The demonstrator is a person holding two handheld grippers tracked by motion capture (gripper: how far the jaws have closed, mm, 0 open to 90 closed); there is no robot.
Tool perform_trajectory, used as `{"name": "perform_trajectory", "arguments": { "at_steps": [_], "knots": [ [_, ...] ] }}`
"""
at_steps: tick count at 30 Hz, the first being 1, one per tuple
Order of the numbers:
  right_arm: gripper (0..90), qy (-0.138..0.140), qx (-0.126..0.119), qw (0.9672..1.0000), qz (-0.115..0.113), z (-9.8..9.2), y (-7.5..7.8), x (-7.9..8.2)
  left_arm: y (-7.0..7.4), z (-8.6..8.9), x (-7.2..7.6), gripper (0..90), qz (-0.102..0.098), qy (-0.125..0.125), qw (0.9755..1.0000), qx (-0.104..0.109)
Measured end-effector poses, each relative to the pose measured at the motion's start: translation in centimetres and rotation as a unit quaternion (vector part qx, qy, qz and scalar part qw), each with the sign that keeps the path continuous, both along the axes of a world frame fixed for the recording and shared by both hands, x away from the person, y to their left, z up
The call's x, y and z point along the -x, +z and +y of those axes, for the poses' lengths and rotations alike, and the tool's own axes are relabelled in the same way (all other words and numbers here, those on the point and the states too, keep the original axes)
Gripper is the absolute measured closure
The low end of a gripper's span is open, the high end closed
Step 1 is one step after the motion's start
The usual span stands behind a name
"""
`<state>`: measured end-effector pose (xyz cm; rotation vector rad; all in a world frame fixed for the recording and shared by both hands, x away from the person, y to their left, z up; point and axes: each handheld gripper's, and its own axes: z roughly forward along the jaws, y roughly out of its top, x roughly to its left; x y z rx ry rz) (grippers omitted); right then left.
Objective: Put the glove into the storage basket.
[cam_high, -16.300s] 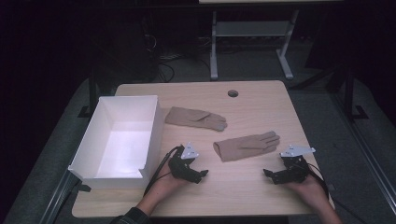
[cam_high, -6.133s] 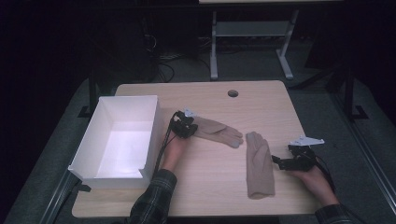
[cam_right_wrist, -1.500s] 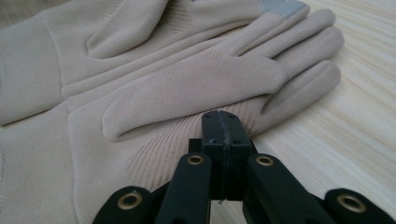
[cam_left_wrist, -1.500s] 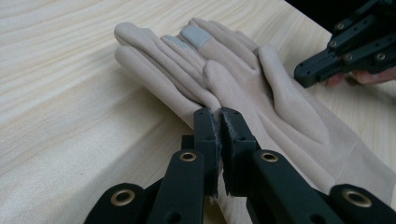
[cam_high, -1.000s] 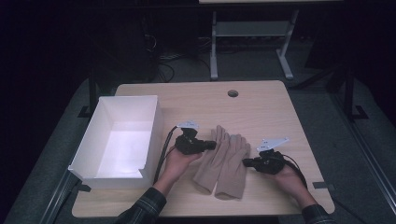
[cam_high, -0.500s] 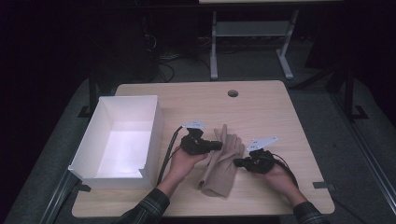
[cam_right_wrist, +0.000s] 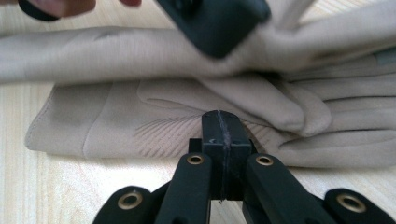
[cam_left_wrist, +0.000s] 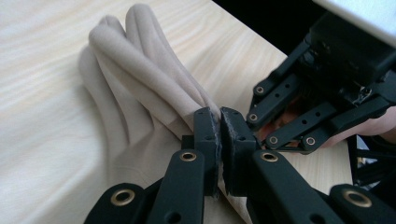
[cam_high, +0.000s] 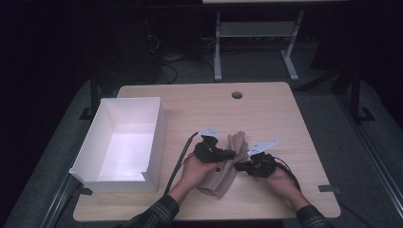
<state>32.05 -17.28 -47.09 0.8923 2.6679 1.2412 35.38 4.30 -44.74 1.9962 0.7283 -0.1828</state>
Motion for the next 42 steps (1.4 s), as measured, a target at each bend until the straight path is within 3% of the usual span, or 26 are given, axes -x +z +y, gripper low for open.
{"name": "perform_trajectory", "arguments": {
  "at_steps": [6,9,12,13,16,18,20,21,24,26,31,32,36,42],
  "knots": [
    [90.0,-0.002,0.0,1.0,-0.001,0.0,-0.1,0.1,-0.2,-0.5,0.2,84.6,-0.002,-0.007,1.0,-0.004],
    [89.9,0.0,-0.001,1.0,-0.002,-0.1,0.0,0.1,-0.2,-0.3,0.1,79.4,-0.003,-0.004,1.0,0.003],
    [83.3,-0.005,0.004,1.0,-0.007,-0.8,0.5,0.2,0.3,-0.1,0.4,75.2,-0.007,-0.001,1.0,0.006],
    [81.8,-0.012,0.004,0.9999,-0.01,-1.2,0.6,0.3,0.5,0.0,0.5,75.7,-0.01,-0.005,0.9999,0.004],
    [75.9,-0.038,0.004,0.9991,-0.018,-3.0,0.9,0.2,0.8,0.1,1.0,88.3,-0.019,-0.02,0.9996,-0.005],
    [68.7,-0.057,-0.002,0.9982,-0.019,-4.2,1.0,0.2,0.7,-0.2,1.5,89.3,-0.028,-0.027,0.9991,-0.019],
    [53.6,-0.092,0.005,0.9954,-0.028,-5.9,0.9,0.0,0.4,-0.5,2.0,89.4,-0.031,-0.036,0.9985,-0.029],
    [53.6,-0.092,0.005,0.9954,-0.028,-5.9,0.9,0.0,0.3,-0.6,2.3,89.4,-0.032,-0.041,0.998,-0.036],
    [40.5,-0.129,0.013,0.9905,-0.045,-7.2,0.6,-0.4,-0.6,-1.1,2.9,89.4,-0.032,-0.046,0.9968,-0.056],
    [32.4,-0.162,0.024,0.9854,-0.047,-8.0,0.2,-0.9,-1.2,-1.4,3.0,89.4,-0.029,-0.047,0.9961,-0.069],
    [25.3,-0.186,0.033,0.9808,-0.051,-8.7,-0.2,-1.4,-1.8,-1.9,3.5,89.5,-0.039,-0.056,0.993,-0.096],
    [22.8,-0.197,0.042,0.9778,-0.057,-8.7,-0.4,-1.5,-1.8,-2.0,3.5,89.5,-0.04,-0.057,0.9927,-0.099],
    [20.9,-0.204,0.057,0.9754,-0.061,-8.7,-0.8,-1.8,-1.7,-1.6,3.6,89.5,-0.038,-0.059,0.9918,-0.107],
    [18.6,-0.209,0.054,0.9749,-0.055,-8.7,-1.1,-2.0,-1.3,-0.1,3.8,89.5,-0.046,-0.059,0.989,-0.128]
  ]
}}
